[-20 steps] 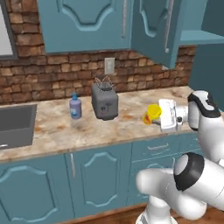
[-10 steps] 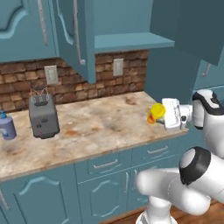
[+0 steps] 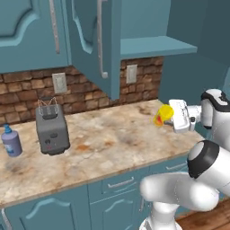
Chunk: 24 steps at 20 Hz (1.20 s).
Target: Move the cup from next to the sink to the open cabinet. Then, move the bowl with the bell pepper to the fridge to clear the area for faucet cleaning.
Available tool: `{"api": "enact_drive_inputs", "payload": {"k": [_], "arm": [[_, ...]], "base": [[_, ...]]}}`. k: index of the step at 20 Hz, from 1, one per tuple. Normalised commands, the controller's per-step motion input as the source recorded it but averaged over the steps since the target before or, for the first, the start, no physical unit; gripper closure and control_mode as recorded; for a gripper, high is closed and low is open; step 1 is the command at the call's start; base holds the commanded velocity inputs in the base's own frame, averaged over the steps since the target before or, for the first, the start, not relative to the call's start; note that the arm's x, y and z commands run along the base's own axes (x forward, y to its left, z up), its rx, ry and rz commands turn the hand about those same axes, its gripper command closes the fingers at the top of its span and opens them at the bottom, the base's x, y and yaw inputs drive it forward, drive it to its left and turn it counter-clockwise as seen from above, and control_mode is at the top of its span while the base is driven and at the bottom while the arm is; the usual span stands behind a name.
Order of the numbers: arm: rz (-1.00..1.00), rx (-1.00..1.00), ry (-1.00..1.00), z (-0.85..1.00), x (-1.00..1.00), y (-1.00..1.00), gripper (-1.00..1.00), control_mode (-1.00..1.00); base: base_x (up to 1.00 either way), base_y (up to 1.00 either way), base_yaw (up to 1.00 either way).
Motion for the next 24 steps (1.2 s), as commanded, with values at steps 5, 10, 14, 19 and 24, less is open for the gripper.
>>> {"api": "enact_drive_inputs", "payload": {"k": [5,10,14,19,24], "arm": [[-0.05,0.0,-0.15,0.6,0.01,0.24,1.0,-1.0],[-0.2,0.0,-0.1,1.0,0.17,0.24,1.0,-1.0],[-0.18,0.01,0.0,1.0,0.33,0.02,1.0,-1.0],[-0.1,0.15,0.06,1.0,0.14,-0.01,1.0,-1.0],[-0.03,0.21,0.19,1.0,0.18,-0.02,1.0,-1.0]], "base": [[0.19,0.27,0.0],[0.0,0.0,0.0],[0.0,0.0,0.0],[0.0,0.0,0.0],[0.0,0.0,0.0]]}}
